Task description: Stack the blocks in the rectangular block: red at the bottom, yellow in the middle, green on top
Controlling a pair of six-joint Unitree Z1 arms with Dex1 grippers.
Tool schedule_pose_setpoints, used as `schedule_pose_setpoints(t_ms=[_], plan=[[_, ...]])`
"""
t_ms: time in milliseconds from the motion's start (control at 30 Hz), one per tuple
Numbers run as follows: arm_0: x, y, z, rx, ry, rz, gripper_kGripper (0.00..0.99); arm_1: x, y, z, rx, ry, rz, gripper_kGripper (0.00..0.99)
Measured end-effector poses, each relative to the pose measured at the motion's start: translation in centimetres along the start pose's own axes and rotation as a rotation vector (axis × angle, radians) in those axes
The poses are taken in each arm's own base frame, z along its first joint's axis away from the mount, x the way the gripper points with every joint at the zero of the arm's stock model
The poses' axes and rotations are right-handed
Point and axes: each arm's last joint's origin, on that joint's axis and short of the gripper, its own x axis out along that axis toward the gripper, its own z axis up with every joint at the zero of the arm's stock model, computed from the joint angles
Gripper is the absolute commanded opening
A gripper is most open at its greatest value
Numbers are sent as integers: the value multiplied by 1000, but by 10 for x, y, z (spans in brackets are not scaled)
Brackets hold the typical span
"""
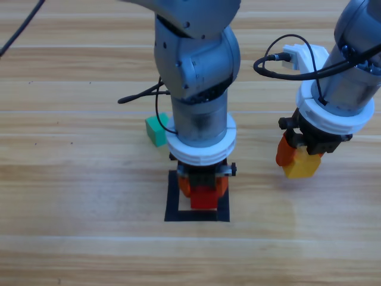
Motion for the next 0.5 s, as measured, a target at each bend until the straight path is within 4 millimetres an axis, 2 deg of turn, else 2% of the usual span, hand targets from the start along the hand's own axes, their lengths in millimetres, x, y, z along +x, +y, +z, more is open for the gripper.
schedule_pose_setpoints(t_ms=[500], plan=[[14,-2,1,0,13,27,0,0,0,0,0,0,0,0]])
